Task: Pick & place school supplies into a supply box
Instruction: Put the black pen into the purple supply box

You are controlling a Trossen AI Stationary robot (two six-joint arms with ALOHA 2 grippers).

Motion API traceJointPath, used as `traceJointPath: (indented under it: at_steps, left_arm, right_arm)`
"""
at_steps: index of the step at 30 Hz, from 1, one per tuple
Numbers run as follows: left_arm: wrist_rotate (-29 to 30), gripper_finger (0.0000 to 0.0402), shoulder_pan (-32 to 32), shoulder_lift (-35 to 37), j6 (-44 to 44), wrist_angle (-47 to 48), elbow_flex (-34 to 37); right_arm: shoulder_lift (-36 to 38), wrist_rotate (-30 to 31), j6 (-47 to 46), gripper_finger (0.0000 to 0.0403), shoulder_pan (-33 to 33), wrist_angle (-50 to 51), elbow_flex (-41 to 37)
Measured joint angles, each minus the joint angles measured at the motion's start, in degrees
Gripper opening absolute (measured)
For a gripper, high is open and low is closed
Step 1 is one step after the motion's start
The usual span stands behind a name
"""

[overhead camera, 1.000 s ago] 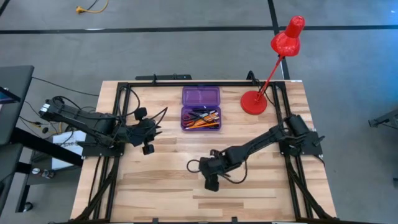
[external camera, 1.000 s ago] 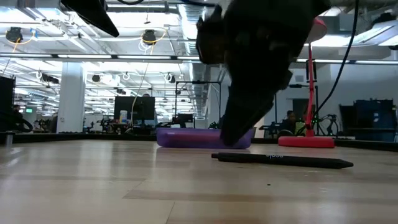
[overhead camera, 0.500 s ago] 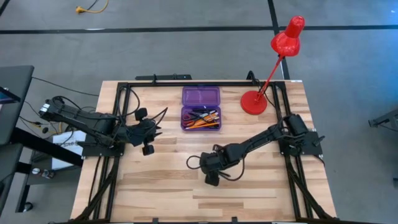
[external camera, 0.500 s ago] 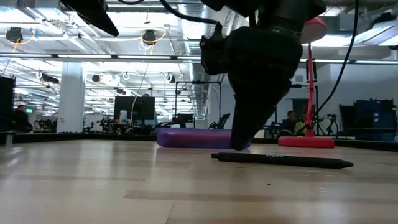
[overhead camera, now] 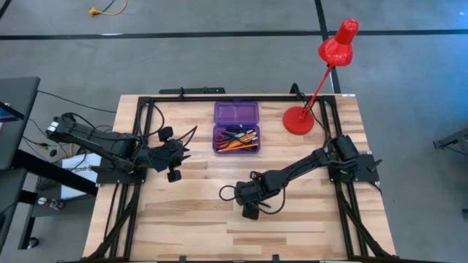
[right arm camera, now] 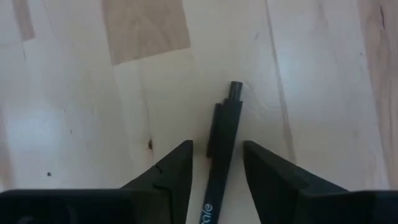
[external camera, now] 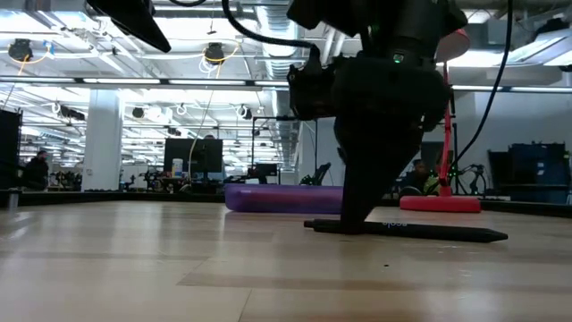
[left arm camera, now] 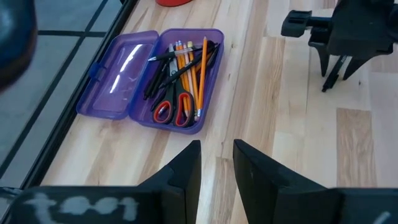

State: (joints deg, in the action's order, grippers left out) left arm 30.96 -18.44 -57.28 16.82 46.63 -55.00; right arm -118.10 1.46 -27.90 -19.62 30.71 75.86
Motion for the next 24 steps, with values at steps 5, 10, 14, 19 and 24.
traceJointPath:
  at_steps: [5,10,14,19,24]
  left_arm:
    - [0.0,0.0083,0.0,0.0,0.0,0.1,0.0]
    - [-0.1,0.0083,0.0,0.0,0.0,0.2,0.0]
    - [-0.1,0.0083,0.0,0.0,0.0,0.2,0.0]
    - [-0.1,0.0083,0.0,0.0,0.0,0.2,0.0]
    - [-0.1,0.0083,0.0,0.0,0.0,0.2,0.0]
  right_arm:
    - [-0.7,0.7,-0.5,0.0128,-0.8,0.6,0.1]
    - [-0.7,1.8,-0.6,0.0098,-0.6,1.2,0.1]
    - [-0.7,1.8,-0.6,0.0053,-0.5,1.9,0.1]
    - [-0.6,1.8,-0.6,0.0011,-0.6,2.0,0.1]
    - [-0.5,2.4,-2.2,0.0028,-0.6,2.0,0.0]
